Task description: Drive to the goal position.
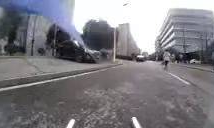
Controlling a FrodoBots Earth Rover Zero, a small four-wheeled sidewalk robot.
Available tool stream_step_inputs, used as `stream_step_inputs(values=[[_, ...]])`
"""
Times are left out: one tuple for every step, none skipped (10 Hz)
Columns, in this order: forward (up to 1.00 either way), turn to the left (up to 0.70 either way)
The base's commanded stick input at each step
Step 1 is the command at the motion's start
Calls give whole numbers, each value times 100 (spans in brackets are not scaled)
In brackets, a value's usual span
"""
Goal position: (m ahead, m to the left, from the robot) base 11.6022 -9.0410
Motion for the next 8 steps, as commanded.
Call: stream_step_inputs(values=[[70,-14],[70,-14],[70,-14],[70,-14],[70,-14],[70,-14],[70,-14],[70,-14]])
